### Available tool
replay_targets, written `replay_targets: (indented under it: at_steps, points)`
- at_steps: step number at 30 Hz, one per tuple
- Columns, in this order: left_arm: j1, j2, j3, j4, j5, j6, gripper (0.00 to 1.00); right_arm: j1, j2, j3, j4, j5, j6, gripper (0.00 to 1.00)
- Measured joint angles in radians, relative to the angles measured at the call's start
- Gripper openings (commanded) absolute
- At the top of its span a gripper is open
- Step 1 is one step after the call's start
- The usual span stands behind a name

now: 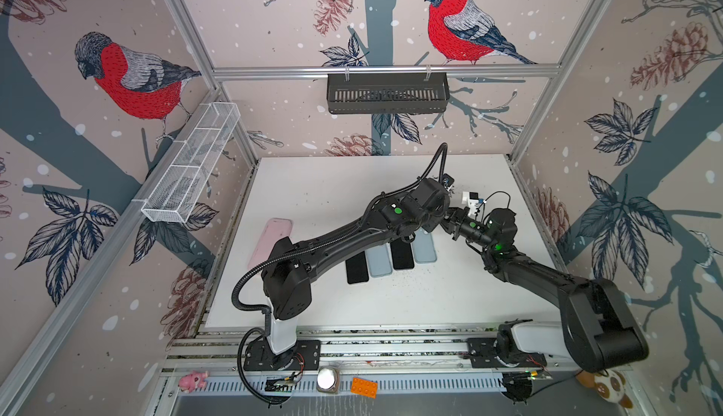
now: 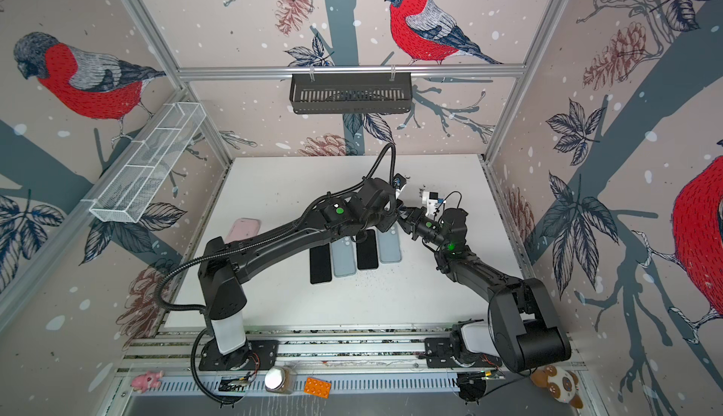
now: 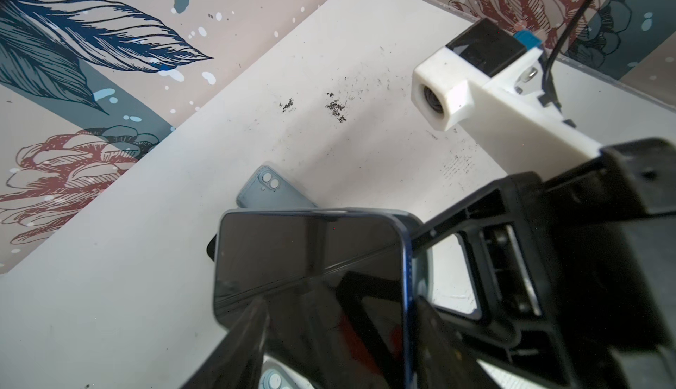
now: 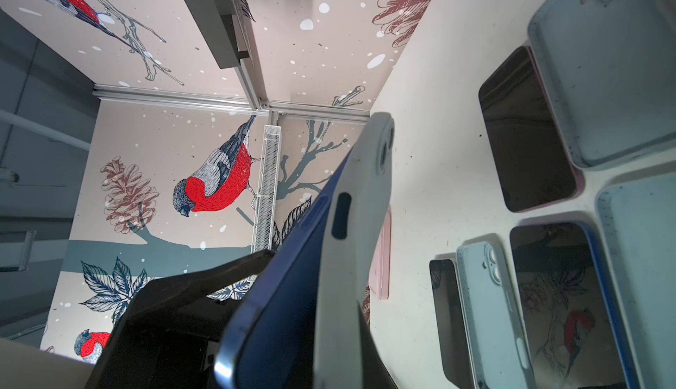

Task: Take the phone out of the phone case
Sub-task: Remove the phone case from the phone, then place the phone case at the center of the table, then place the phone at the center of the table.

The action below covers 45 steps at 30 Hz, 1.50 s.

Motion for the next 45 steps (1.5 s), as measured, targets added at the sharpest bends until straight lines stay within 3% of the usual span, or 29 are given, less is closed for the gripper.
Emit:
replay_targets:
  at_steps: [6, 12, 16, 22, 24, 29, 37, 45]
  points:
    - [-0.016, 0.010, 0.005, -0.006, -0.076, 0.010, 0.54, 0.006, 0.000, 0.000, -0.004, 0.003, 0.000, 0.00]
    - [-0.017, 0.028, 0.023, -0.029, -0.117, 0.018, 0.38, 0.015, 0.001, 0.000, -0.004, 0.003, 0.000, 0.00]
    - [-0.017, 0.030, 0.025, -0.040, -0.116, 0.018, 0.33, 0.020, 0.004, 0.000, -0.002, 0.002, 0.000, 0.00]
    - [-0.016, 0.009, 0.016, -0.049, -0.118, 0.021, 0.18, 0.026, 0.005, 0.000, 0.005, -0.001, -0.004, 0.00]
    - [-0.015, -0.018, -0.002, -0.050, -0.135, 0.043, 0.09, 0.027, 0.005, 0.000, 0.006, -0.003, -0.007, 0.00]
    - [-0.001, -0.149, -0.119, -0.004, -0.172, 0.098, 0.01, 0.051, 0.005, 0.001, -0.023, 0.008, -0.035, 0.00]
    - [0.077, -0.439, -0.342, 0.135, -0.134, 0.210, 0.00, 0.058, 0.053, -0.021, -0.072, 0.063, -0.070, 0.00]
    - [0.118, -0.684, -0.657, 0.316, -0.169, 0.481, 0.00, 0.094, 0.167, -0.020, -0.037, 0.122, -0.042, 0.00]
